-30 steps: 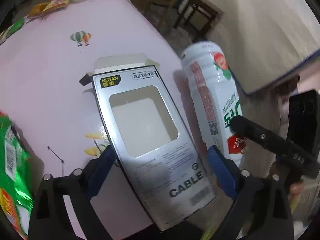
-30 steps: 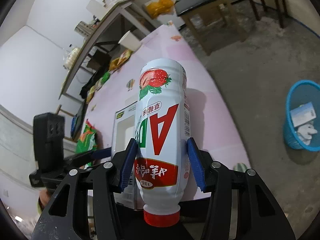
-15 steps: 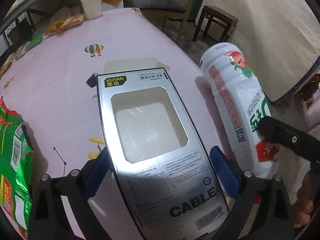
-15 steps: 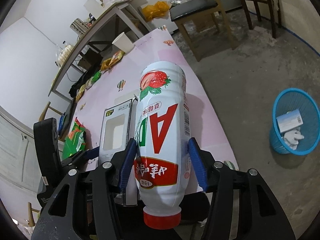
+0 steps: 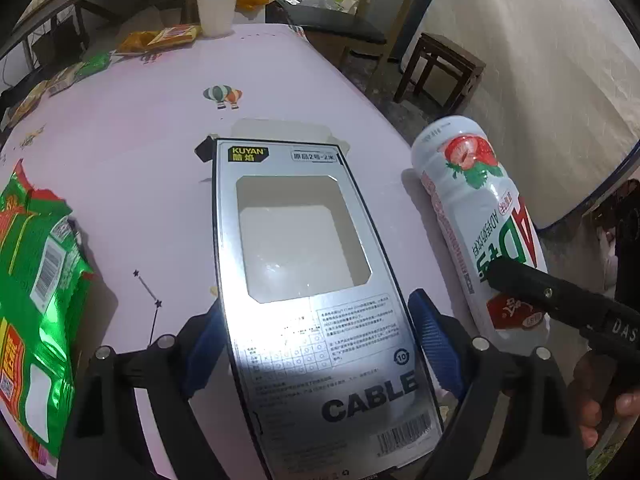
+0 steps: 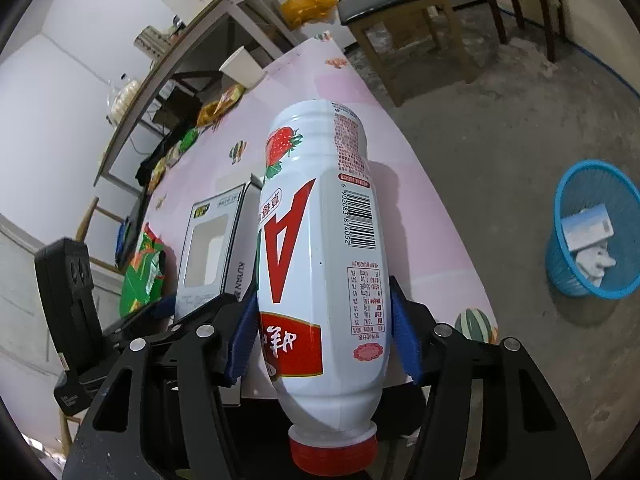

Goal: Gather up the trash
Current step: 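Grasp the white CABLE box with the left tool while the right tool holds the bottle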

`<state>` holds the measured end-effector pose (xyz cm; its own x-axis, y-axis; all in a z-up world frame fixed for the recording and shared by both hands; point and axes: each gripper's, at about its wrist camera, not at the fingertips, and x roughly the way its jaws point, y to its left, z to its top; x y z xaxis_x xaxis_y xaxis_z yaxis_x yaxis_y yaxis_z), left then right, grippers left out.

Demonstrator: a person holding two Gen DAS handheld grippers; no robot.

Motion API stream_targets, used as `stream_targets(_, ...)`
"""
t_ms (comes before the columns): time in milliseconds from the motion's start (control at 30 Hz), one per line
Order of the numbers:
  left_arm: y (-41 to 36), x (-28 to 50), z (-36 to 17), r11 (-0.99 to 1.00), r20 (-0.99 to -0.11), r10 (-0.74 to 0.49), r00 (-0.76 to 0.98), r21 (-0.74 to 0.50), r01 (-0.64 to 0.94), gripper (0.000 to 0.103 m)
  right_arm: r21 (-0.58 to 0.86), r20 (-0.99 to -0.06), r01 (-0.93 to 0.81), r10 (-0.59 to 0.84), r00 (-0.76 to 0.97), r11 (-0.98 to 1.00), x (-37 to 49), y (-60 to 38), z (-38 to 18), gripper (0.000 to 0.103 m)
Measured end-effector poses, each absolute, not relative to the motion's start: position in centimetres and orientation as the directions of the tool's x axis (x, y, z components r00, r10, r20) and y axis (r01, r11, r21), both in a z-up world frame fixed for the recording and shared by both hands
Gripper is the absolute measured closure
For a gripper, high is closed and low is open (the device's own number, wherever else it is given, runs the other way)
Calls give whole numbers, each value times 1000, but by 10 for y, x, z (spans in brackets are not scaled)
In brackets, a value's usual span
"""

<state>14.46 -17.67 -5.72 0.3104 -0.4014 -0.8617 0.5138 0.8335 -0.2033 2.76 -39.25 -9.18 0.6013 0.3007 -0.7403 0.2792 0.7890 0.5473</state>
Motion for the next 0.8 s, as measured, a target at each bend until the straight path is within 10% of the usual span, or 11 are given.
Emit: stream_targets(800, -221, 113, -51, 764, -869, -412, 274, -165, 624, 22, 737, -593, 347, 309, 743, 580, -44, -452, -87, 48)
